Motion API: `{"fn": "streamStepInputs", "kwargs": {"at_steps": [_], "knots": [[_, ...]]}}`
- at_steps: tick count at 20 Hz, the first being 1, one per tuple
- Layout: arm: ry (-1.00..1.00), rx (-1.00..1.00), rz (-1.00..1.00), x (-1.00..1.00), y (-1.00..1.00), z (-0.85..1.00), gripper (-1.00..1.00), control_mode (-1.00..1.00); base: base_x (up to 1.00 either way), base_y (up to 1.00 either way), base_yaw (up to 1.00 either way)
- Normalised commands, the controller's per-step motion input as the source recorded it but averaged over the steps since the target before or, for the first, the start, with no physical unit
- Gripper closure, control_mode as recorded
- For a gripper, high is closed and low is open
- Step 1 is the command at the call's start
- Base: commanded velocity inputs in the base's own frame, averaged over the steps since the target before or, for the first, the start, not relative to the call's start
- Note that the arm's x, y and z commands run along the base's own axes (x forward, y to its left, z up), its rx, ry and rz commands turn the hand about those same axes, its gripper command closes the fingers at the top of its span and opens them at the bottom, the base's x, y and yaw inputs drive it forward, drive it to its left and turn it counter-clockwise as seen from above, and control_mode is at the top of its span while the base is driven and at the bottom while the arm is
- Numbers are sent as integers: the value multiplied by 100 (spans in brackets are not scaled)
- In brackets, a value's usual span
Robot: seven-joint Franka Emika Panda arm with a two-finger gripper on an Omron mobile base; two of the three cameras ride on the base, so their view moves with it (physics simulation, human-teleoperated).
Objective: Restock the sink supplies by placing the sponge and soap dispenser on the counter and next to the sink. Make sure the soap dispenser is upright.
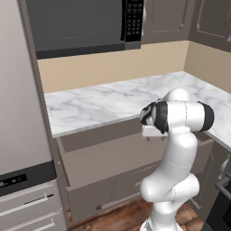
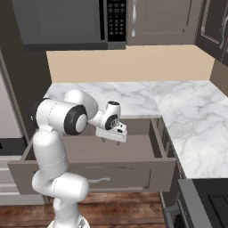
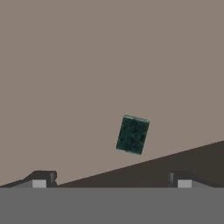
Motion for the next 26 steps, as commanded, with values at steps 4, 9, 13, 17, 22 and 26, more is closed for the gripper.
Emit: {"fn": "streamStepInputs", "kwargs": {"at_steps": [4,9,13,17,22,26], "knots": [[0,0,0,12,0,-25,-100,-100,0,0,0],[0,0,0,2,0,-27,-100,-100,0,0,0],[0,0,0,0,-8,-27,-100,-100,0,0,0],[0,0,0,0,-5,-24,-100,-100,0,0,0],[0,0,0,0,-3,-23,-100,-100,0,0,0],[0,0,0,0,-2,-22,-100,-100,0,0,0]]}}
